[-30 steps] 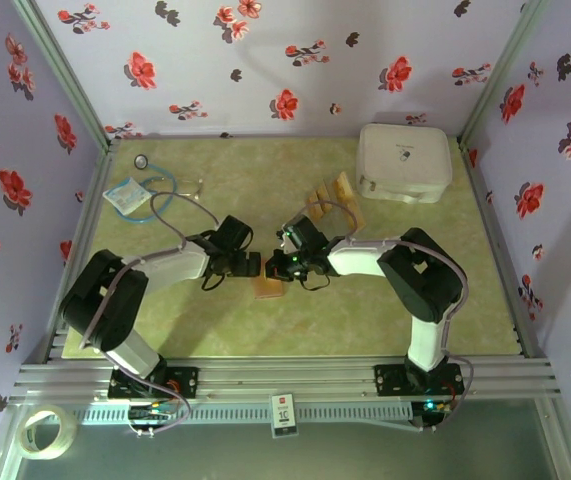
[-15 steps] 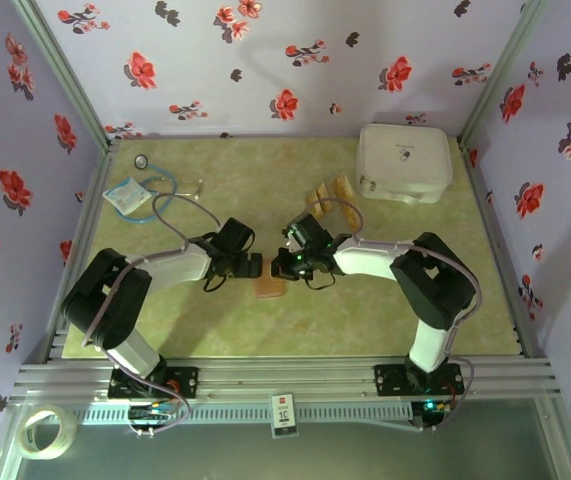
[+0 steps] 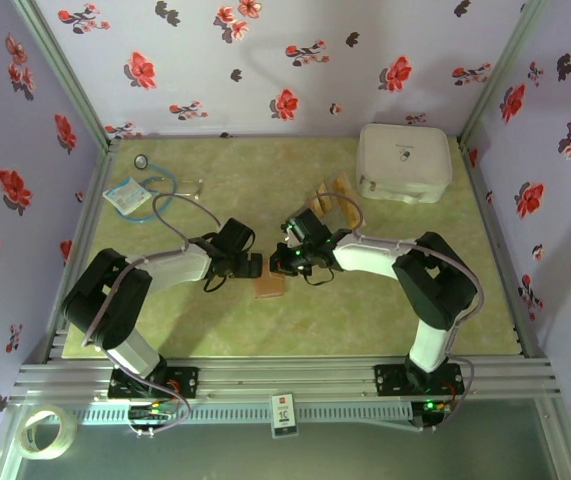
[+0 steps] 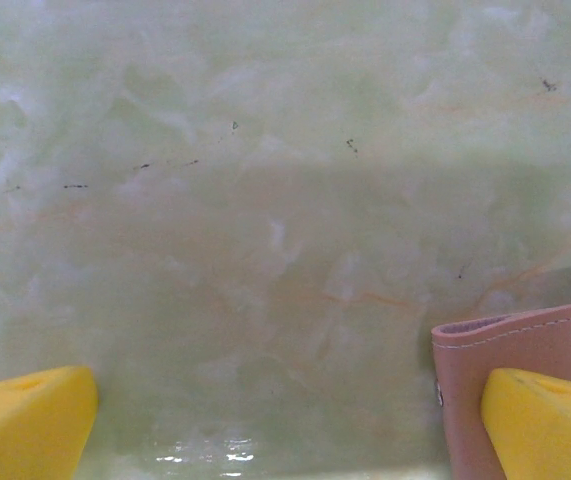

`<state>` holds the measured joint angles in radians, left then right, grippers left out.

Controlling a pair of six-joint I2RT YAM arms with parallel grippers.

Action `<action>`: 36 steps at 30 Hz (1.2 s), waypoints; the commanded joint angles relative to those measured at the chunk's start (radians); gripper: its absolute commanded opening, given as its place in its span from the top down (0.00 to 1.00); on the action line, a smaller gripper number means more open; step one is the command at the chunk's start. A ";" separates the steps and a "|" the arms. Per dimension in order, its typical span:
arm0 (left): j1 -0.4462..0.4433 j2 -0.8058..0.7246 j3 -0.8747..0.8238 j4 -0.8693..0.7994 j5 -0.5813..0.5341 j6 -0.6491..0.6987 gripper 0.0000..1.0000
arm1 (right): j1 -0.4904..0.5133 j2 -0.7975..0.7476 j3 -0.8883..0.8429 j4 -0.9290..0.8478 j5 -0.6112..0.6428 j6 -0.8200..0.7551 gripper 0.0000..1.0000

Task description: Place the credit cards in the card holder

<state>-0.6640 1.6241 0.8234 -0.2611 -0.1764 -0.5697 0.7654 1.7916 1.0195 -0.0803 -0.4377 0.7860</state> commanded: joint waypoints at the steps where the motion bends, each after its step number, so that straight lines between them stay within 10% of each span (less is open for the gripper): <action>1: -0.008 0.043 -0.034 -0.035 -0.020 -0.009 0.00 | -0.006 0.031 0.029 -0.008 -0.003 -0.016 1.00; 36: -0.013 0.056 -0.026 -0.038 -0.021 -0.009 0.00 | 0.020 0.051 -0.130 0.094 0.006 0.030 1.00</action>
<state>-0.6689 1.6276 0.8234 -0.2584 -0.1841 -0.5720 0.7723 1.8332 0.9428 0.0769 -0.4496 0.7982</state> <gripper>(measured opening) 0.997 0.040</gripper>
